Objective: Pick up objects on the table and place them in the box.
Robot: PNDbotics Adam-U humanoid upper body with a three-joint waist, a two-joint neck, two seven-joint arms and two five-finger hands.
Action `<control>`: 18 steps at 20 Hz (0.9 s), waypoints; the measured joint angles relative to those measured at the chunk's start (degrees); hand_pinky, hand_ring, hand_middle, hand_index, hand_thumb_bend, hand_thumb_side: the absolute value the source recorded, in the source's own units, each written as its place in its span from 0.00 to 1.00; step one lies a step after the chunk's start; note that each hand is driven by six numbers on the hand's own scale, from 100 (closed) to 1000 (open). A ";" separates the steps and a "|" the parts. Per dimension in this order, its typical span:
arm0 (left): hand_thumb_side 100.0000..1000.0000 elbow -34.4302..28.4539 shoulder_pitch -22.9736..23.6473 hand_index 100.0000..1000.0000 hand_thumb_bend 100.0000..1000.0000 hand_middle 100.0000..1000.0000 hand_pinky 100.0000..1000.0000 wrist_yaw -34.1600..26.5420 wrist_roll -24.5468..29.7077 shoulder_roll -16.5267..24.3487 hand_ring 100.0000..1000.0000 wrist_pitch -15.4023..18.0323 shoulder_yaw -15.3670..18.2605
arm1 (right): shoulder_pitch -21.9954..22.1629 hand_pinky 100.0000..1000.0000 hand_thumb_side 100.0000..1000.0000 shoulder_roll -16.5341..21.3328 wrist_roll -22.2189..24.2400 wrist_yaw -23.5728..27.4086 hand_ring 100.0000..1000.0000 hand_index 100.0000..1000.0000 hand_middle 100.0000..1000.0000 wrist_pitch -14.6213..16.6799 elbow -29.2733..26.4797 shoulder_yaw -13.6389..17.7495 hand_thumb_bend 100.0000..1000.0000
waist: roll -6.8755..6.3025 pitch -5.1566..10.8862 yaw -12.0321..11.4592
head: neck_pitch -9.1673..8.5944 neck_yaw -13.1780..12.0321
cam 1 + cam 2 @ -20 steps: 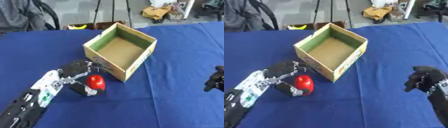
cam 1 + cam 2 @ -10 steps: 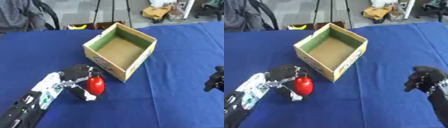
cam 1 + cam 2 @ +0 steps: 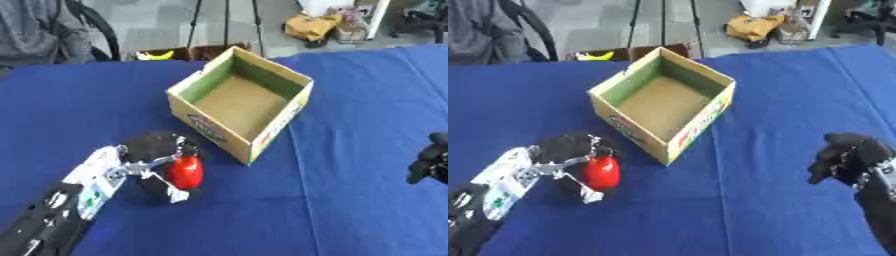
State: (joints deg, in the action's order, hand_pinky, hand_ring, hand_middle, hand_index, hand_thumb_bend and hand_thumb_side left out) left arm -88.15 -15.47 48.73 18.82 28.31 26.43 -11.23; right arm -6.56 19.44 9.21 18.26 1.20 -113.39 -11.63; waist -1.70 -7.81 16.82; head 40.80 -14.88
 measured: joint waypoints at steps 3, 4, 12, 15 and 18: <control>0.18 -1.31 0.40 0.79 0.00 0.63 0.15 -2.31 0.09 1.86 0.42 -1.23 1.21 | 0.00 0.44 0.70 0.00 0.00 0.00 0.51 0.72 0.50 0.00 0.00 -0.02 0.00 | -0.02 0.00 0.05 | 0.00 -0.08; 0.18 -2.04 0.40 0.79 0.00 0.63 0.15 -3.07 -0.10 2.89 0.42 -1.63 1.70 | 0.00 0.44 0.70 0.01 0.00 0.01 0.51 0.72 0.50 0.00 0.00 -0.02 0.00 | -0.06 0.01 0.10 | 0.00 -0.10; 0.10 -4.42 -3.60 0.79 0.00 0.64 0.16 -9.25 -3.69 11.60 0.43 -5.12 5.67 | 0.00 0.44 0.72 0.03 -0.01 0.03 0.51 0.72 0.50 -0.03 0.00 -0.05 0.00 | -0.35 0.05 0.83 | -0.02 -0.28; 0.08 -1.77 -8.56 0.79 0.00 0.64 0.16 -10.17 -4.98 13.11 0.43 -5.54 5.92 | -0.01 0.44 0.74 0.10 0.17 0.03 0.51 0.72 0.50 -0.15 0.00 -0.23 0.00 | -0.65 0.06 1.72 | -0.02 -0.81; 0.08 2.85 -13.82 0.79 0.00 0.64 0.16 -10.34 -5.49 13.23 0.44 -5.04 5.76 | -0.04 0.44 0.75 0.19 0.55 0.03 0.51 0.72 0.50 -0.40 0.00 -0.80 0.00 | -1.00 0.04 3.06 | -0.03 -1.63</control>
State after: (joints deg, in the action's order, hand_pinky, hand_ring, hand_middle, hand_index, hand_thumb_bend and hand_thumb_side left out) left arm -85.30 -29.29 38.40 13.33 41.54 21.39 -5.47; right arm -6.60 19.63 9.76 18.29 0.80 -113.39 -12.43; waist -2.70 -7.77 19.88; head 40.77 -16.51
